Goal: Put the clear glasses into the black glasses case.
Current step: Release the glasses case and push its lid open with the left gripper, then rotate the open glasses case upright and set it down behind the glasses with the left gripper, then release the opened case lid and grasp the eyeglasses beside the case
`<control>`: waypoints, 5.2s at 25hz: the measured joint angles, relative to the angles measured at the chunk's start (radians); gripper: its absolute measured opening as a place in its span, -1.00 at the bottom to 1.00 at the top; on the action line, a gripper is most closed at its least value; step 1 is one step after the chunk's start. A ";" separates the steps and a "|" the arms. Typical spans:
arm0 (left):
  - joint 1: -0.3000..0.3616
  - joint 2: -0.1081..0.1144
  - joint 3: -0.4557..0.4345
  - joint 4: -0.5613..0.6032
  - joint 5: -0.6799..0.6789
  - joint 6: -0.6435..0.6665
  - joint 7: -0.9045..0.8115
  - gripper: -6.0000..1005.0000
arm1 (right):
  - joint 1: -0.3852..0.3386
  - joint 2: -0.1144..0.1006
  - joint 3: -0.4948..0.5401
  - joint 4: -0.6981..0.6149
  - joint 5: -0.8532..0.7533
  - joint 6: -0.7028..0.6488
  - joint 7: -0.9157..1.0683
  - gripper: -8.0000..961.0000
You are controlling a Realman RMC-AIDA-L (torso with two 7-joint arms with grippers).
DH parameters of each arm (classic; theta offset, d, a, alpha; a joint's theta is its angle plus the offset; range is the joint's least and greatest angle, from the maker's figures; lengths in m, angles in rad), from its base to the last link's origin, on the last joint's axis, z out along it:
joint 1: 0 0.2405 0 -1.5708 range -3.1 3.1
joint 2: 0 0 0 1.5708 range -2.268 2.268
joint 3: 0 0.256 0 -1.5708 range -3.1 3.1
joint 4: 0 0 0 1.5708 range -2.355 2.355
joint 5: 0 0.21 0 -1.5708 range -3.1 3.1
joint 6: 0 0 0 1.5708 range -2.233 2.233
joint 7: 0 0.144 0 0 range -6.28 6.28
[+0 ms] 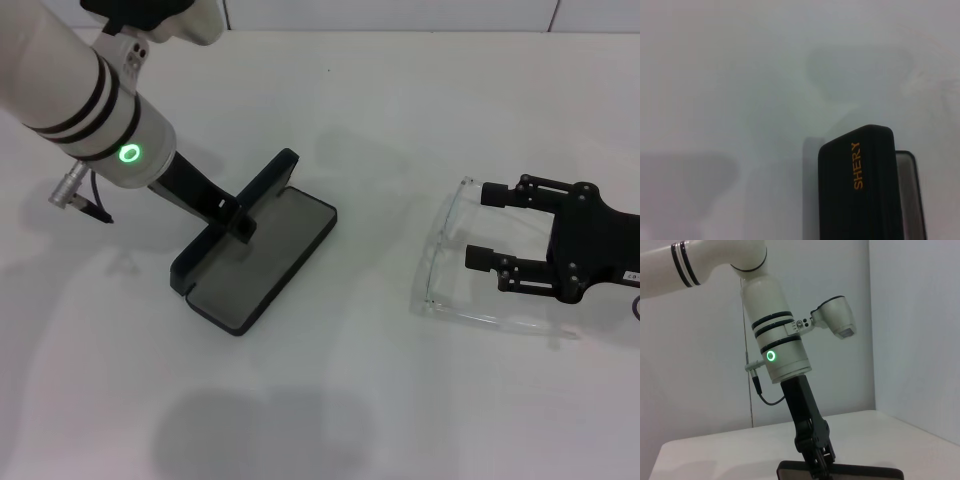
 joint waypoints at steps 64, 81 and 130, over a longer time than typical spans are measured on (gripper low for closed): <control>-0.046 -0.001 0.088 0.093 -0.114 -0.187 0.877 -0.52 | -0.005 0.004 0.004 0.022 0.028 -0.024 0.000 0.50; -0.133 -0.002 0.106 -0.128 -0.071 -0.297 0.864 -0.47 | -0.007 0.003 0.001 0.034 0.032 -0.031 -0.001 0.50; 0.355 0.003 -0.286 -0.313 -1.208 -0.019 1.415 0.54 | 0.053 -0.103 0.007 -0.330 -0.031 -0.140 0.349 0.50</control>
